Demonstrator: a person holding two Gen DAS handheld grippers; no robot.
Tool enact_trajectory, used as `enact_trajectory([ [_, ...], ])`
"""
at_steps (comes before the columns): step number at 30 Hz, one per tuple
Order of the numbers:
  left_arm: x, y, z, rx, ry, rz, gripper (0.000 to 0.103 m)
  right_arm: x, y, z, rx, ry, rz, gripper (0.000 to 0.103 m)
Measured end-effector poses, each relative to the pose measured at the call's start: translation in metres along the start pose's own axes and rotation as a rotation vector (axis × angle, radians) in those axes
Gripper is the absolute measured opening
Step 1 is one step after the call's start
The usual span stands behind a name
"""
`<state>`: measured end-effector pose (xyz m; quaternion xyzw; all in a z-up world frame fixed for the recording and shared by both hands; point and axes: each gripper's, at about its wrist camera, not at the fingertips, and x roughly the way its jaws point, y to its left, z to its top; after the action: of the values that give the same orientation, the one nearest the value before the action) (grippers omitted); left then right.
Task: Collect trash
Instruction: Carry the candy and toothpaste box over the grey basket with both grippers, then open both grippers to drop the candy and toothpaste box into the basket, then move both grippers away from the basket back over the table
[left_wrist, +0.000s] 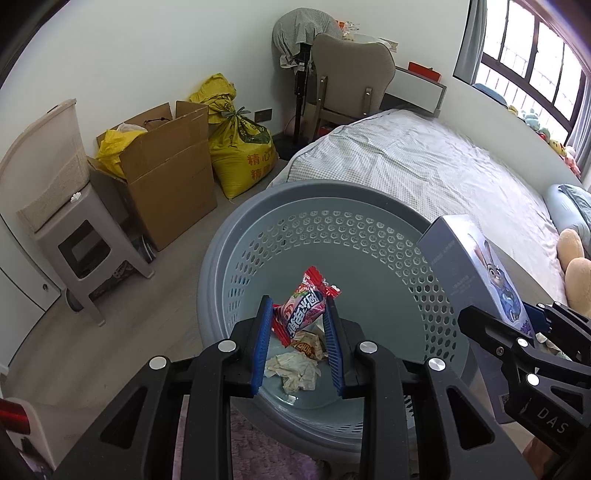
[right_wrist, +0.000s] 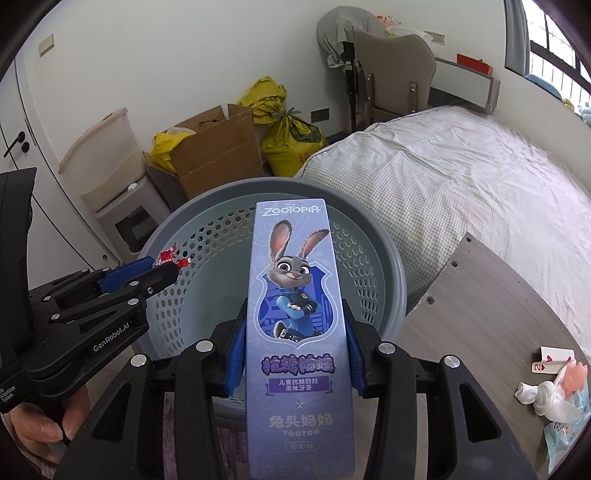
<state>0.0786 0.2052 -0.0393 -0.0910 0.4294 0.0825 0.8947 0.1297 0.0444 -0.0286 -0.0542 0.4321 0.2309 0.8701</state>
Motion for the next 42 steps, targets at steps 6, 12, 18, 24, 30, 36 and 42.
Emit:
enact_trajectory([
  [6,0.0,0.004,0.0,-0.009,0.004,-0.001,0.027,0.003,0.002,0.001,-0.006,0.008,-0.005,0.044],
  [12,-0.002,0.004,0.0,-0.013,-0.004,-0.003,0.03,0.001,0.002,0.004,-0.005,-0.005,-0.011,0.045],
  [18,-0.006,0.007,0.0,-0.024,-0.014,0.006,0.052,-0.008,0.004,0.004,-0.008,-0.047,-0.02,0.073],
  [24,-0.007,0.007,0.001,-0.029,-0.013,0.015,0.056,-0.008,0.003,0.006,-0.007,-0.045,-0.02,0.073],
  [30,-0.008,0.007,0.001,-0.032,-0.017,0.017,0.057,-0.009,0.002,0.007,0.0,-0.047,-0.019,0.073],
  [36,-0.01,0.007,0.001,-0.029,-0.021,0.02,0.057,-0.01,0.001,0.006,0.005,-0.047,-0.019,0.073],
  [42,-0.012,0.007,0.001,-0.031,-0.024,0.022,0.059,-0.012,0.0,0.005,0.006,-0.053,-0.021,0.073],
])
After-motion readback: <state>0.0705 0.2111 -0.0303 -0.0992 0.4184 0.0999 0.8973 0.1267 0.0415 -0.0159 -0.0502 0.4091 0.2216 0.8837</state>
